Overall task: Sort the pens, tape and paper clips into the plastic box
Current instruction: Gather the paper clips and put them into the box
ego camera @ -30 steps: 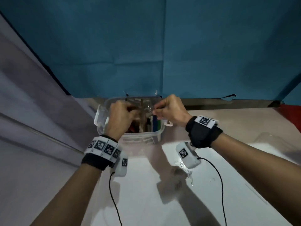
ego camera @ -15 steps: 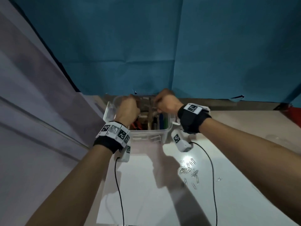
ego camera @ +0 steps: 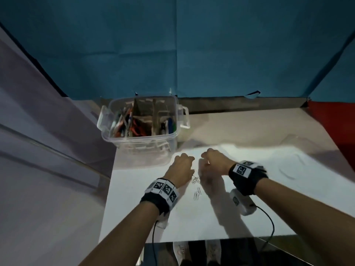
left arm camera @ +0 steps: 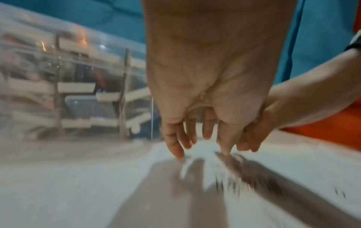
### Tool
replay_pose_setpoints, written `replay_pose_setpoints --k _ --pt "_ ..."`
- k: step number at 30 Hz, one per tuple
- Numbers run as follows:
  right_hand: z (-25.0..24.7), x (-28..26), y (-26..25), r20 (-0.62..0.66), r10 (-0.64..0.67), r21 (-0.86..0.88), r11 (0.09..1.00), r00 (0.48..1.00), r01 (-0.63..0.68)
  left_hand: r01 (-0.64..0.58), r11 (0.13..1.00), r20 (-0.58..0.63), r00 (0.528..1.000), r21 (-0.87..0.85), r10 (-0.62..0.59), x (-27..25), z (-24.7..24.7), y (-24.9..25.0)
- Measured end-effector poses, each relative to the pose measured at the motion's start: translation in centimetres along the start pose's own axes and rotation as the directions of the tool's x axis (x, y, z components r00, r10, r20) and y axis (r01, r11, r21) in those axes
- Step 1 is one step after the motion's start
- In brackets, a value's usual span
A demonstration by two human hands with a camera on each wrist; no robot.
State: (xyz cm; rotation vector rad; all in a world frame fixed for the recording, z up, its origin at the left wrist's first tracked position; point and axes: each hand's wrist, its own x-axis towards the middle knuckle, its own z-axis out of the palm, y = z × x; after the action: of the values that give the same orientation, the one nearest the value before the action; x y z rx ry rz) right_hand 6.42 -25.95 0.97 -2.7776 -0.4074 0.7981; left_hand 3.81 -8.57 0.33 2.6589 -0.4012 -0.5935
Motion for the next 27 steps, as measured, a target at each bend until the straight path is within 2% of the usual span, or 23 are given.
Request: replay_pose_setpoints --k 4,6,8,10,13,14,16,19,22,25,27 --pt "5.6 -3.5 -0.3 -0.152 -0.152 -0.049 0.988 0.977 0.146 -0.081 0.993 -0.05 0.995 0.083 0.085 -2.5 5.4 0.2" --pt "7.1 -5.1 0.4 -0.145 -0.212 -0.016 0.977 0.966 0.212 -0.125 0.992 -0.055 0.99 0.033 0.126 -3.9 6.7 0.3" --pt "7.1 -6.1 1.9 -0.135 -0.217 0.069 0.971 0.967 0.227 -0.137 0.99 -0.069 0.988 -0.019 0.136 -4.9 7.0 -0.2" --pt "6.8 -6.4 4.9 -0.204 -0.154 0.11 0.978 0.967 0.179 -0.089 0.993 -0.1 0.992 -0.082 0.081 -5.9 6.7 -1.4" --pt "5.4 -7.8 9.1 -0.255 0.134 0.192 0.978 0.958 -0.086 0.012 0.992 -0.098 0.995 -0.122 -0.024 -7.4 6.2 -3.4" --pt "5.3 -8.3 9.8 -0.246 0.209 0.201 0.966 0.946 -0.162 0.018 0.992 -0.086 0.996 -0.121 -0.029 -7.8 6.2 -3.7" --pt "5.8 -9.3 8.9 -0.219 0.278 0.192 0.952 0.935 -0.238 -0.006 0.991 -0.082 0.997 -0.135 -0.005 -8.1 6.7 -3.3" --pt "8.4 -9.8 4.9 -0.266 0.248 0.242 0.952 0.932 -0.184 -0.027 0.98 -0.115 0.993 -0.198 0.004 -7.2 8.1 -1.0" --pt "10.0 -9.0 1.5 -0.307 0.139 0.263 0.963 0.942 -0.057 -0.024 0.968 -0.177 0.984 -0.249 -0.021 -5.9 8.6 1.4" --pt "9.5 -7.8 1.0 -0.27 0.033 0.28 0.959 0.962 0.045 -0.007 0.961 -0.198 0.979 -0.277 -0.05 -5.2 8.5 1.7" --pt "8.9 -7.5 2.2 -0.249 0.044 0.304 0.952 0.967 0.035 0.021 0.952 -0.181 0.98 -0.304 -0.08 -5.2 8.1 0.8"
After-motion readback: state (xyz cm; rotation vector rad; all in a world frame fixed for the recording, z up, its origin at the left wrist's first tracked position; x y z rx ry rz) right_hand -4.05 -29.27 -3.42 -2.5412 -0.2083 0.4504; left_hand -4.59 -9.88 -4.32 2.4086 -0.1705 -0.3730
